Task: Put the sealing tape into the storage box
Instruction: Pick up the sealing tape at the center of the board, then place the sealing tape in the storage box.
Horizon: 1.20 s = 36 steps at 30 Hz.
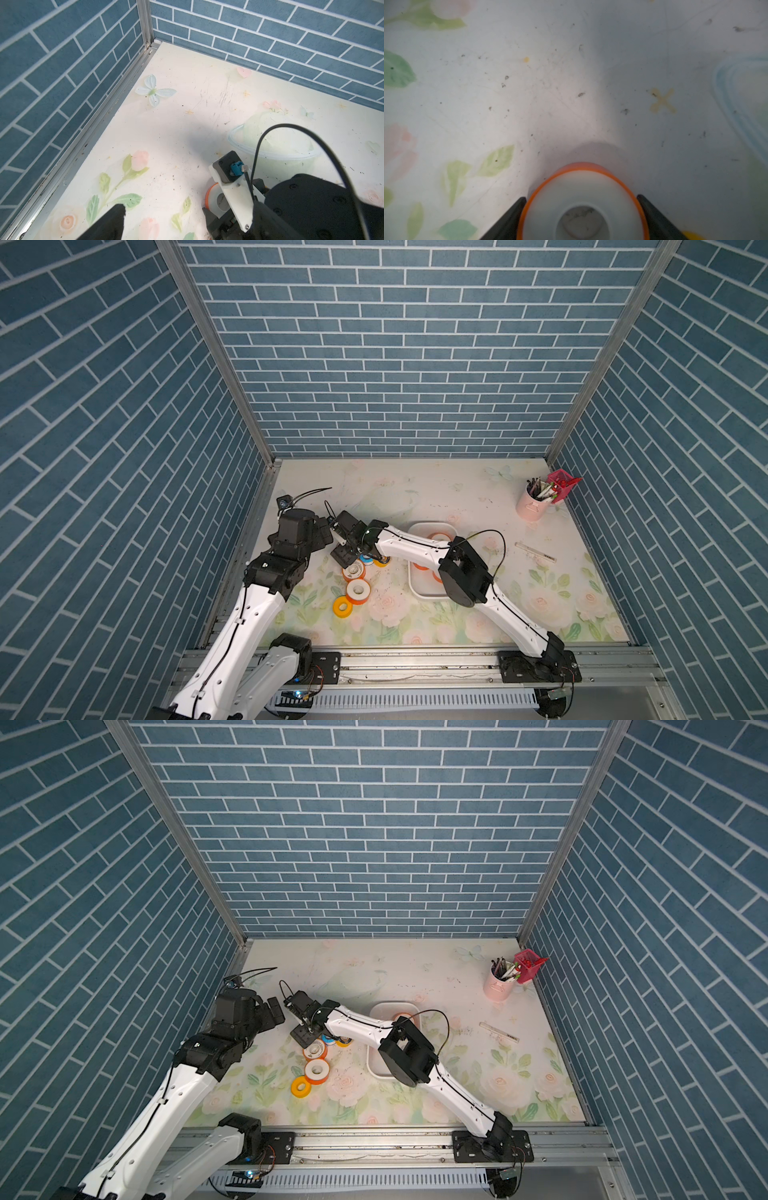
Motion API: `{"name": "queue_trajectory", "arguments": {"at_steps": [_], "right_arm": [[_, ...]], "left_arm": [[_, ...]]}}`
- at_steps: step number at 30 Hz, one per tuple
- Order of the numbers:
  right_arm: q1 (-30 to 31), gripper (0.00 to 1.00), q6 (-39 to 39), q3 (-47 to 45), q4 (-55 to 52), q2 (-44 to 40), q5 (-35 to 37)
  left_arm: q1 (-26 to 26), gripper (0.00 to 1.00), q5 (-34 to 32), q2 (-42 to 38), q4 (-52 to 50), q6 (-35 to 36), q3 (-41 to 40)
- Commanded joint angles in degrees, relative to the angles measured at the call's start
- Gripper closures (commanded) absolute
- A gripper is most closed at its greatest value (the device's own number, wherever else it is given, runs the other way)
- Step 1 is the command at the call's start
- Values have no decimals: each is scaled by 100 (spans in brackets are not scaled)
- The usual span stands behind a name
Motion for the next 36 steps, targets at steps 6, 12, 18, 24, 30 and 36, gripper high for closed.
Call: {"name": "queue_trajectory", "arguments": {"at_steps": [6, 12, 18, 24, 30, 36], "right_arm": [[22, 29, -173, -20, -22, -247, 121], [0, 33, -173, -85, 82, -722, 59], [-68, 37, 11, -1092, 579, -1671, -60], [-304, 39, 398, -2628, 1107, -3010, -573], [-647, 40, 748, -4726, 1632, -4723, -707], [-953, 40, 880, -6519, 1679, -6236, -926]], "left_arm": [[37, 2, -90, -24, 8, -18, -68], [37, 1, -116, -52, 4, -28, -64], [37, 1, -113, -62, -1, -27, -68], [37, 1, -101, -74, 8, -27, -72], [37, 2, -59, -65, 21, -10, -77], [37, 2, 4, -65, 28, 5, -81]]}}
